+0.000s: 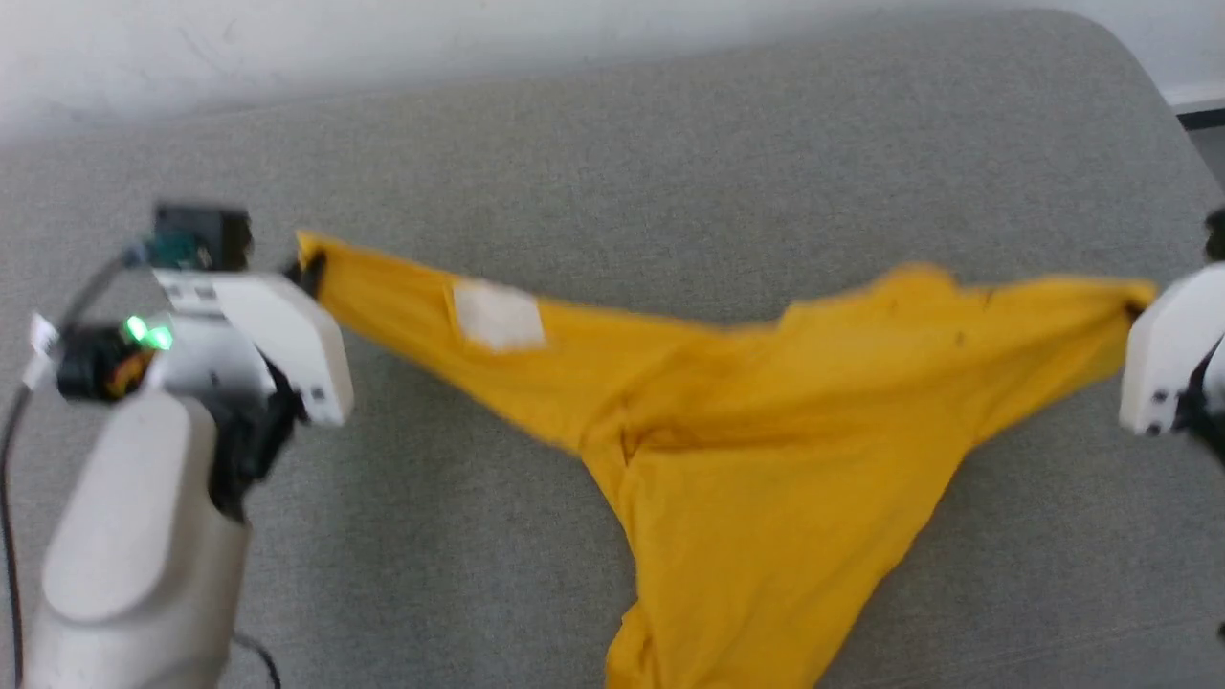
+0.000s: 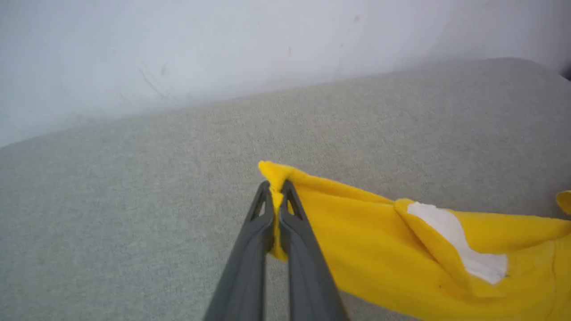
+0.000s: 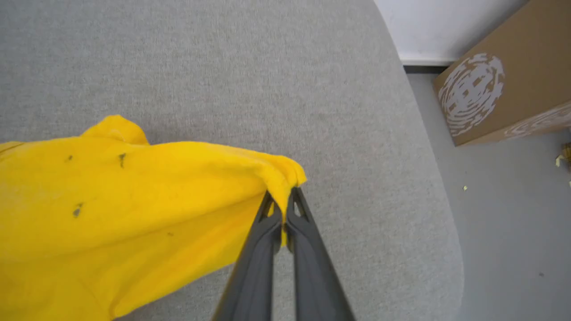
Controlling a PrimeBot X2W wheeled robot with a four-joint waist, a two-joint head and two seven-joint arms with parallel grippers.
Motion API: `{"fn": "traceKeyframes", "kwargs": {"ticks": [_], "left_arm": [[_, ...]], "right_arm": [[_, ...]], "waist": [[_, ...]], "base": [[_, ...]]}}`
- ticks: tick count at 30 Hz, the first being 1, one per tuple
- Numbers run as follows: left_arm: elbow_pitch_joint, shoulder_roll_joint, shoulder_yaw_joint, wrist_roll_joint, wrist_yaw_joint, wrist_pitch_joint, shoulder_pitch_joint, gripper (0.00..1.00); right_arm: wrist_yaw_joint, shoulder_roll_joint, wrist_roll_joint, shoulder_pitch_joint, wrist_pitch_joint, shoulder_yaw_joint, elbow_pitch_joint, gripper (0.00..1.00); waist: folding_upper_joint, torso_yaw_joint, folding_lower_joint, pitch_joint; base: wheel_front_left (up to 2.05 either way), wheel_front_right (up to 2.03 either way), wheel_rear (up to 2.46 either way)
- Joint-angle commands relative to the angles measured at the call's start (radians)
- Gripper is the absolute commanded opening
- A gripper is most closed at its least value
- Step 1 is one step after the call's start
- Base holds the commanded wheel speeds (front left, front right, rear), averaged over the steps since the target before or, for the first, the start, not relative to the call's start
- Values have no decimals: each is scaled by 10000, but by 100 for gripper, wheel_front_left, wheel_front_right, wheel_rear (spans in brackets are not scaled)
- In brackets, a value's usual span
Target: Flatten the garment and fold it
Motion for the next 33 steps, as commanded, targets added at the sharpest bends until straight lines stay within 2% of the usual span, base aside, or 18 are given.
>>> {"fn": "traceKeyframes", "kwargs": {"ticks": [1,6,11,17,22,28,33], "left_arm": [[-132,85,69,65,-29,16,-453,0],[-386,421,346,295,75,-151,-2434,0],[-15,612,609,675,380,-763,-4745,0],[557,493,1031,1110,1227,-2071,-7240,0],[1068,522,1349,1248,1558,-3467,-8952,0],[1715,515,1376,1277,1511,-4698,-10023,0],[2272,497,1294,1192,1364,-5012,-9494,0]], "right_arm": [[-9,-156,8,-367,38,97,-186,0],[-9,-781,21,-2006,187,802,-840,0],[-9,-1222,-50,-4163,-100,1469,-880,0],[-9,-1511,-377,-7020,-1225,1980,-348,0],[-9,-1390,-1034,-9067,-2738,2061,114,0],[-9,-1136,-1657,-10548,-4447,2043,932,0],[-9,-949,-1682,-10512,-5110,2345,1813,0]], "waist": [[-1,48,-1,165],[-1,23,-1,861],[-1,-57,-1,1725],[-1,-146,-1,2682],[-1,-217,-1,3151],[-1,-177,-1,3361],[-1,-54,-1,3397]], "base": [[0,0,0],[0,0,0],[0,0,0],[0,0,0],[0,0,0],[0,0,0],[0,0,0]]}}
